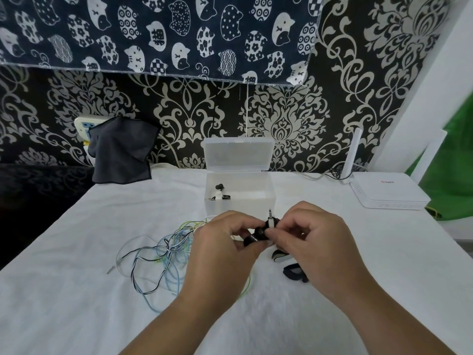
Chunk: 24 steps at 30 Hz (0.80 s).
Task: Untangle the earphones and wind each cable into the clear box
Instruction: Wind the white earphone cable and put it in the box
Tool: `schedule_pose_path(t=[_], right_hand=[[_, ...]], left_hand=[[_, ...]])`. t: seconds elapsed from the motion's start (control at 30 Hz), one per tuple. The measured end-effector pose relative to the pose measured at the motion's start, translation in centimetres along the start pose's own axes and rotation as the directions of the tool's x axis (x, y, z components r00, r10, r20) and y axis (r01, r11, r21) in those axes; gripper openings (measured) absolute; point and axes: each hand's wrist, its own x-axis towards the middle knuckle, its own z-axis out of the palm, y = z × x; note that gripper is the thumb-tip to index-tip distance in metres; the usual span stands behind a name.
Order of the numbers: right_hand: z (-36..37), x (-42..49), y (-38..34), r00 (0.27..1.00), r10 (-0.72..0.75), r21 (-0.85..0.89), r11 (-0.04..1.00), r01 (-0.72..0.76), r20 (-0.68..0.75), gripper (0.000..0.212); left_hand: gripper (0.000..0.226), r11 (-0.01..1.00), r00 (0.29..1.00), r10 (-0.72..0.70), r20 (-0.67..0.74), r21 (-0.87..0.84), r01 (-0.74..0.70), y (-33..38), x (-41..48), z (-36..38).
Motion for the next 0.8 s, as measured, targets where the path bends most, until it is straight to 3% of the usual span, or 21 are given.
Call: schedule_pose_path(t=[0.07,0.17,0.27,0.37,0.57,0.67,0.8], right_hand=[[0.0,0.0,0.0,1.0,0.023,0.035,0.999,-0.023,-0.015,0.023],[0.0,0.2,0.1,0.982,0.19,0.188,0.964,-0.187,0.004,0.027],[0.1,0.3,0.1,0.936,0.327,0.312,0.882,-0.353,0.134,0.036],[0.3,0.2,0.1,0.912,0.319,0.453,0.794,-0.405,0.256,0.027],[0.0,0.2,0.2,0.93,0.27,0.266,0.904,-0.334,0.251,0.022],[0.2,0.1,0.4,0.926,0.249,0.183,0.934,-0.307,0.282,0.028],[0.3,0.1,0.5,0.927,0.223,0.194,0.937,-0.289,0.301,0.044]], left_hand=[[0.024,0.999,1.0,-0.013,0.003,-0.046,0.014,-0.1,0.0,0.0],[0.026,0.992,1.0,-0.02,0.005,-0.126,0.021,0.0,0.0,-0.1],[0.026,0.989,1.0,-0.013,0.017,-0.146,0.015,0.0,-0.1,0.0],[0.026,0.993,0.999,-0.003,0.052,-0.118,0.009,0.0,-0.4,0.1],[0.021,0.914,0.96,-0.215,0.179,-0.309,0.262,0.0,0.4,-0.3],[0.013,0.94,0.953,-0.228,0.201,-0.209,0.269,0.0,0.7,-0.5],[0.01,0.955,0.944,-0.234,0.234,-0.124,0.268,-0.1,0.8,-0.7]])
